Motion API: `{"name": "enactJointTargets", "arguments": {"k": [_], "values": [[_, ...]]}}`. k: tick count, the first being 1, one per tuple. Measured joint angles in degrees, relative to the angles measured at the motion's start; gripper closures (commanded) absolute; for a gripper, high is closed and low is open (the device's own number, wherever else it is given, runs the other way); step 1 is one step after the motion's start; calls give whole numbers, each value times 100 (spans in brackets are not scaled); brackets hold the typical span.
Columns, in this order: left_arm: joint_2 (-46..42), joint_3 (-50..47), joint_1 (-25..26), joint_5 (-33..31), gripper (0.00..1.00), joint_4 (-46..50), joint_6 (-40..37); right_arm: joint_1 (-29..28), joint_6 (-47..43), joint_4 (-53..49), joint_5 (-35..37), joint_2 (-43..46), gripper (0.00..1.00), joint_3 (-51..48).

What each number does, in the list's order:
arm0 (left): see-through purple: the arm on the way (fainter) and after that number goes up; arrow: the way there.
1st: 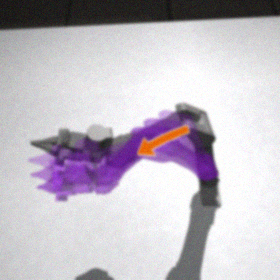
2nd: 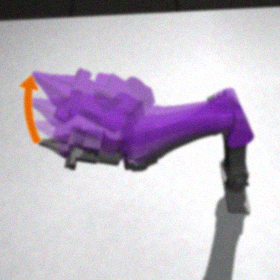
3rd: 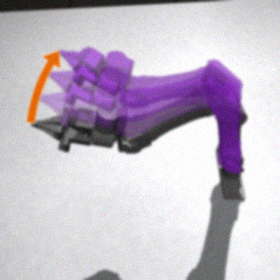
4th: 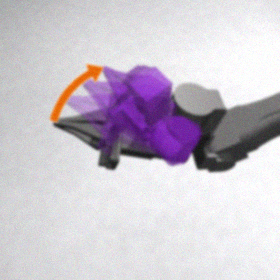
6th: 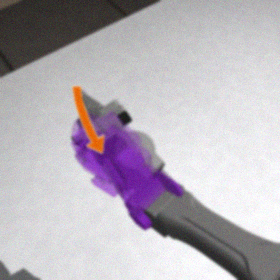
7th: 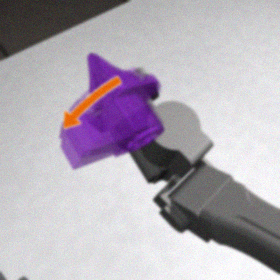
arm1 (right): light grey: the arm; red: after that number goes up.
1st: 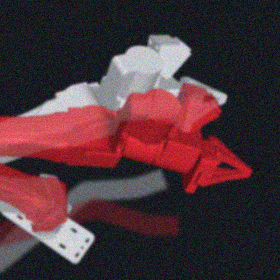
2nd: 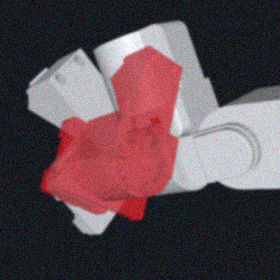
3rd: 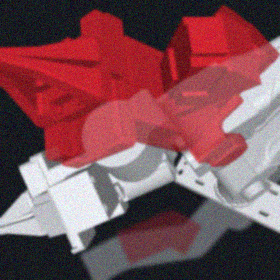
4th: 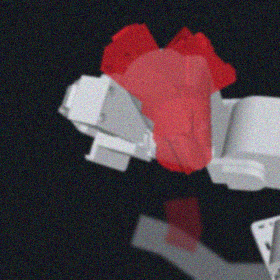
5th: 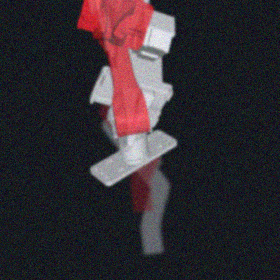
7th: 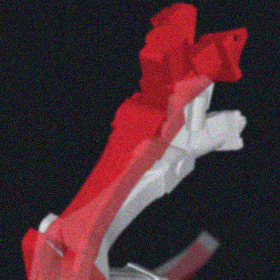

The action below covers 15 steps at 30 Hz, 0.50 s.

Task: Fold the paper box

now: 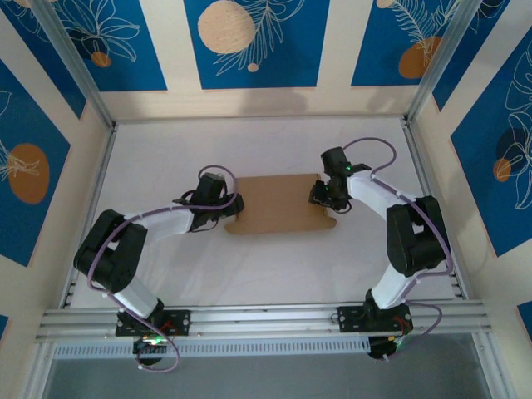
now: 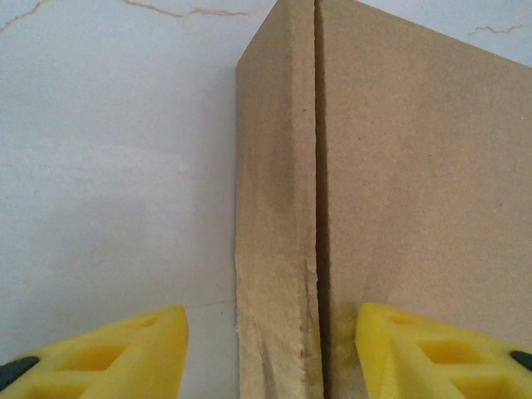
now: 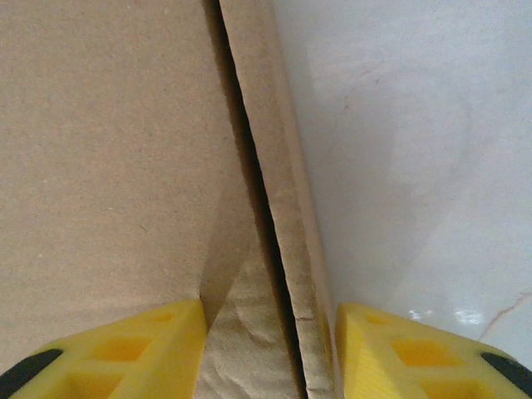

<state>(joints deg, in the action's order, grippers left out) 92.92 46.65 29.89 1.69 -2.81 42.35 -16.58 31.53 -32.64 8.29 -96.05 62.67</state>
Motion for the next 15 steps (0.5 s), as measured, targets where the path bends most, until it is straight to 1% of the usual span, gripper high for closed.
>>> {"name": "enactJointTargets", "arguments": {"k": [2, 5, 8, 11, 15], "values": [[26, 0, 0, 33, 52, -83, -44, 118, 0, 160, -273, 26, 49, -125], [31, -2, -4, 66, 54, -146, -101, 356, 2, 382, -726, 103, 42, -337], [0, -68, -39, 85, 56, -245, -243, 496, -13, 459, -925, 293, 34, -546], [-118, -236, -125, 160, 59, -391, -396, 577, -44, 393, -1193, 612, 31, -710], [-186, -321, -291, 463, 65, -476, -691, 785, -31, 498, -1808, 1010, 26, -732]]}}
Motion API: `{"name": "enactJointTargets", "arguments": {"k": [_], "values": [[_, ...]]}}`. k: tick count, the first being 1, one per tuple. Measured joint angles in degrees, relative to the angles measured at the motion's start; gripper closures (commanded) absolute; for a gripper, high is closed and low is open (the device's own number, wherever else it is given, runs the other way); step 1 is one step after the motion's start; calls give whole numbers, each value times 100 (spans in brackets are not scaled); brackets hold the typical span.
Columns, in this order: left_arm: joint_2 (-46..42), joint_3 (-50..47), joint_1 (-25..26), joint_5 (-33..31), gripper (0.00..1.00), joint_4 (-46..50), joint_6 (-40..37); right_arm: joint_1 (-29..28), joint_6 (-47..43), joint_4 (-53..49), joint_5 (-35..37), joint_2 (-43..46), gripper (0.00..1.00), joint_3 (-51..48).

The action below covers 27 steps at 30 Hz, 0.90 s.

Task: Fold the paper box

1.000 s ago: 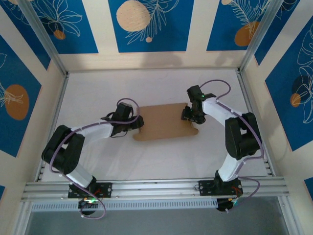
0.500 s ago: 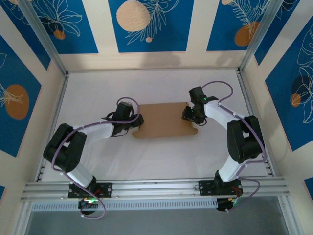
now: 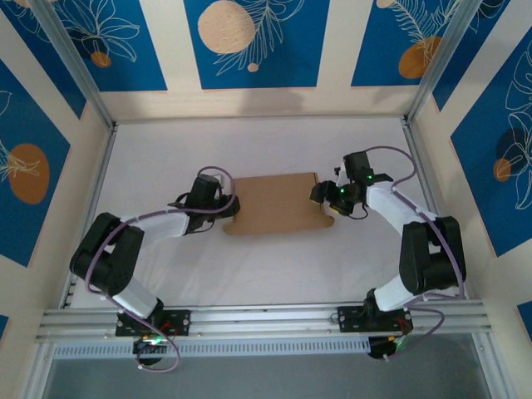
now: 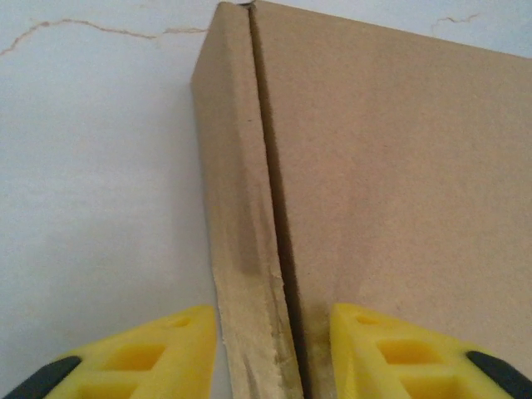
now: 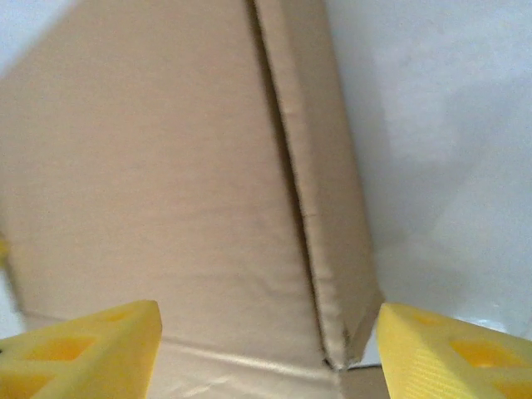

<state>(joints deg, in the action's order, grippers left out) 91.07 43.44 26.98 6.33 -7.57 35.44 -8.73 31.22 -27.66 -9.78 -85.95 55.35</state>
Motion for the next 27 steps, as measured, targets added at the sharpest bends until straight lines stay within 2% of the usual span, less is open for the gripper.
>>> {"name": "enactJointTargets", "arguments": {"k": [9, 12, 17, 27], "values": [[92, 17, -546, 997, 81, -74, -302, 717, 219, 586, -1084, 57, 14, -372], [240, 76, -651, 1344, 85, -208, -299, 859, 315, 850, -1355, -142, 14, -481], [490, 162, -761, 1843, 88, -455, -280, 833, 402, 1246, -1869, -682, 13, -566], [555, 173, -835, 2090, 90, -525, -291, 691, 402, 1333, -1912, -815, 13, -664]]}}
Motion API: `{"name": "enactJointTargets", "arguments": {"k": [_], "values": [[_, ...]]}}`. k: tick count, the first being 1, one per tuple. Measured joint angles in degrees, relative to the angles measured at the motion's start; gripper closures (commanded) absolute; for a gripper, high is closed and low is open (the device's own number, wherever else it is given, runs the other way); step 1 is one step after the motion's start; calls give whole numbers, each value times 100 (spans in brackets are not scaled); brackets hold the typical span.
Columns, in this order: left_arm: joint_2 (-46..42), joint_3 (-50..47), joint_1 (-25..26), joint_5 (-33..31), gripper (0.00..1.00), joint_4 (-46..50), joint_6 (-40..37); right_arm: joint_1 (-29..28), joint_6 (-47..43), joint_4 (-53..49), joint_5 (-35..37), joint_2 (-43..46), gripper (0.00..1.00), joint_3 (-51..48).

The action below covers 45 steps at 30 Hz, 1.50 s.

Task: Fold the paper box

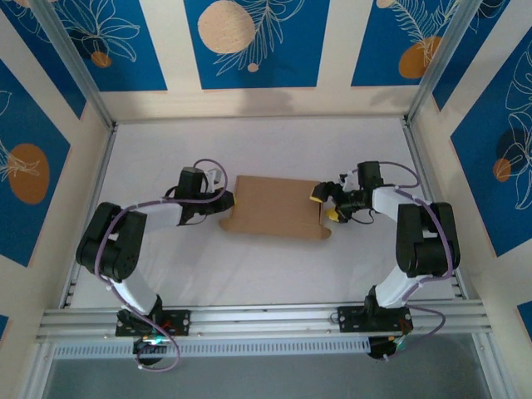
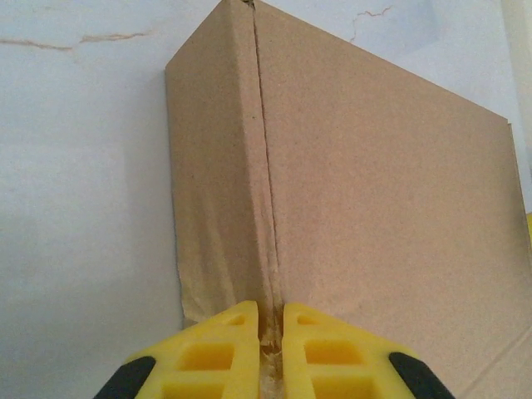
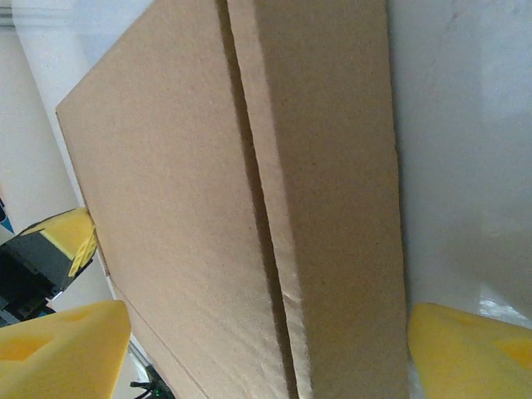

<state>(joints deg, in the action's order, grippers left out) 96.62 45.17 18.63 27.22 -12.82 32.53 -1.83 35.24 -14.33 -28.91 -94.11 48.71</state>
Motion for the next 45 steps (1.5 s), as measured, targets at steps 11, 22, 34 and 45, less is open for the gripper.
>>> {"name": "enactJointTargets", "arguments": {"k": [11, 22, 34, 45], "values": [[28, 28, -81, 79, 92, 22, -13, -400, 103, 114, -129, -236, 13, -127], [26, 55, -214, -24, 94, 37, -96, -323, 717, 590, -793, 767, 14, -616], [107, 118, -339, 501, 95, 234, -164, -98, 1141, 1432, -931, 1622, 14, -1169], [140, 129, -341, 837, 95, 297, -160, -96, 782, 1054, -343, 774, 13, -938]]}}
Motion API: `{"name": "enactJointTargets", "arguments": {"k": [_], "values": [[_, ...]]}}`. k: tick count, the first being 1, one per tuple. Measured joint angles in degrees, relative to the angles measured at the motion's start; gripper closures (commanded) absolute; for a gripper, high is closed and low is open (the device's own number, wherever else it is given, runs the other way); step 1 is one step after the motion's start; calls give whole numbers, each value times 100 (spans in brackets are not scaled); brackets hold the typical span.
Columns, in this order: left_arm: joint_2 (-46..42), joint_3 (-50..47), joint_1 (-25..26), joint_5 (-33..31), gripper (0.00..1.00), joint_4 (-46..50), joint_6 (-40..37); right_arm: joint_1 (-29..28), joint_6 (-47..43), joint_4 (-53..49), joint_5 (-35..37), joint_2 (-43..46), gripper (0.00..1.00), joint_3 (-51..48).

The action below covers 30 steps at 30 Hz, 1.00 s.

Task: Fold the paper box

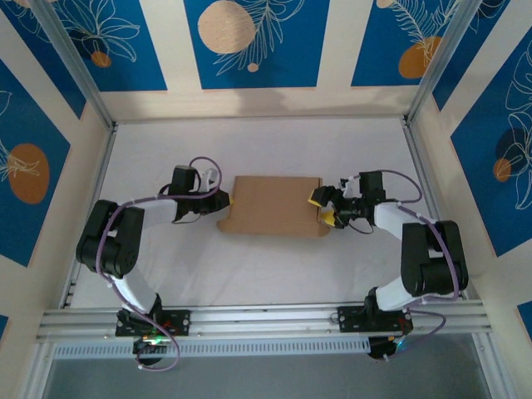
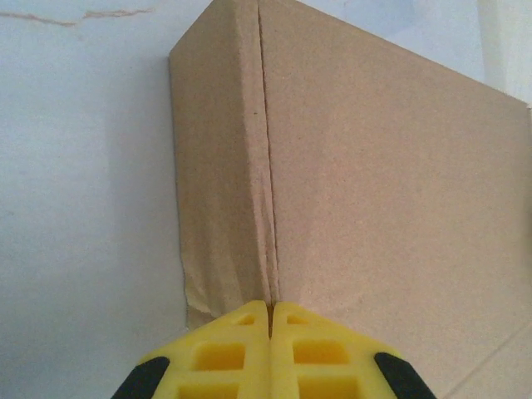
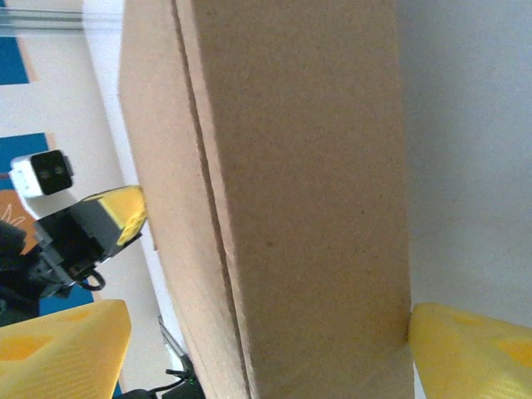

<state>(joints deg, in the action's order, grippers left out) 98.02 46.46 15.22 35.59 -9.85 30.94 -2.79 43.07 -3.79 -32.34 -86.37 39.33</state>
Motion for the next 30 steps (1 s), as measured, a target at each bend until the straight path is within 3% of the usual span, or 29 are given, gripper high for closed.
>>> {"name": "enactJointTargets", "arguments": {"k": [18, 24, 30], "values": [[9, 79, 4, 44, 97, 181, -166, 33, -107, -22, 767, -358, 13, 195], [33, 81, 2, 85, 98, 166, -197, 39, 13, 431, 138, -802, 13, 160], [72, 83, 0, 146, 100, 98, -192, 118, 710, 1875, -800, -1211, 18, -98]]}}
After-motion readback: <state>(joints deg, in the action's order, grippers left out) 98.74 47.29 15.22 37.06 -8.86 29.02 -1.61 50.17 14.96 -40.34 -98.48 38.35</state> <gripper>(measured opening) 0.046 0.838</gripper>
